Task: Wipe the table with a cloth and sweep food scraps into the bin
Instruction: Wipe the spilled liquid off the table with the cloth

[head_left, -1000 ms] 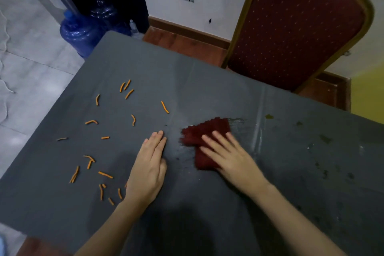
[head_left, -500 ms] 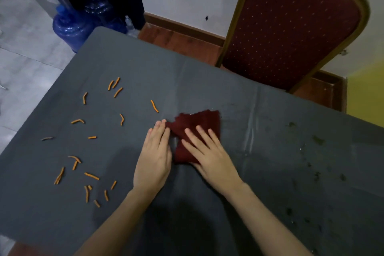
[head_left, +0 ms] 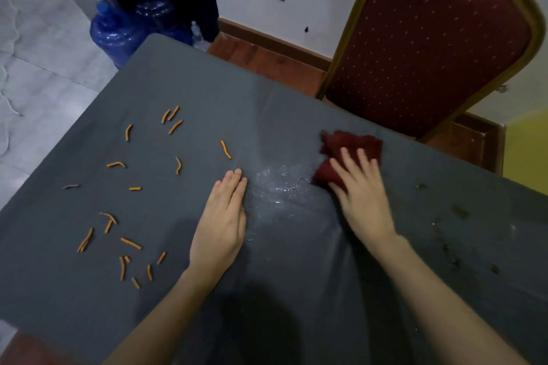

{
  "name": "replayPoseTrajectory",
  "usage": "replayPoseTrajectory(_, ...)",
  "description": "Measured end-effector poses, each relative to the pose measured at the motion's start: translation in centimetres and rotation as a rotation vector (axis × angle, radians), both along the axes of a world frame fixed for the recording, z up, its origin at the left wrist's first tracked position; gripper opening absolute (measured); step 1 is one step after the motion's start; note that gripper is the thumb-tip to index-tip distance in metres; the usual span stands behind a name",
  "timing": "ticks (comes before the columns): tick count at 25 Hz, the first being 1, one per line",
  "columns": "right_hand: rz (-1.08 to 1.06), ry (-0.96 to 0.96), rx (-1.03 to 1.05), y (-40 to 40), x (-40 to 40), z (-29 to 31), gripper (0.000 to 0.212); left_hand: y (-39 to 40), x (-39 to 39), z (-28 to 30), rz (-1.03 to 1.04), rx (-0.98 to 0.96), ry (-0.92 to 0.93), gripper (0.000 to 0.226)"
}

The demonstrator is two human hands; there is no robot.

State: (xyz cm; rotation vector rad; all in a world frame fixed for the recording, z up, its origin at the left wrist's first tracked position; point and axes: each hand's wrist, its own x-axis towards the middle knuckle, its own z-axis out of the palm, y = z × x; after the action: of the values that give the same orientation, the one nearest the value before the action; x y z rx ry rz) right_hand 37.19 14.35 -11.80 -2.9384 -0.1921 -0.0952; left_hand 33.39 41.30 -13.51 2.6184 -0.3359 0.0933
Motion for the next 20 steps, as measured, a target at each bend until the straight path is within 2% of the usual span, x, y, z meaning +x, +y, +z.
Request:
replayPoseTrajectory(2,0.086,0.024,0.088,5.3,-0.8,-0.4,0.049,0.5,-0.1,-0.2,0.084,-0.192,0.040,0.045)
replayPoseTrajectory(4,0.282,0.042,0.065,7.8,-3.0,-1.0,0.049,0.9,-0.2,-0.4,0.160,-0.299,0.054,0.045)
replayPoseTrajectory(8,0.660,0.077,-0.097,1.6,-4.7,-0.3,0.050,1.1,-1.3,0.1,0.062,-0.172,0.100,0.051)
replayPoseTrajectory(10,0.635,0.109,-0.127,-2.8,-3.9,0.3,0.045,1.4,-2.7,0.3,0.010,-0.027,0.095,0.050)
replayPoseTrajectory(12,0.484,0.135,-0.102,-5.1,-3.6,1.1,0.043,1.6,-4.7,0.4,0.018,0.108,0.056,0.049)
replayPoseTrajectory(16,0.068,0.069,0.022,2.6,-6.7,0.4,0.046,1.5,-8.3,-0.1,0.122,0.200,0.011,0.048)
replayPoseTrajectory(18,0.076,0.026,0.052,8.5,-8.1,-0.2,0.047,1.6,-9.7,-0.4,0.167,0.211,0.033,0.050)
replayPoseTrajectory(20,0.270,0.016,0.068,12.5,-9.2,-0.7,0.050,1.8,-10.7,-0.4,0.174,0.223,0.049,0.051)
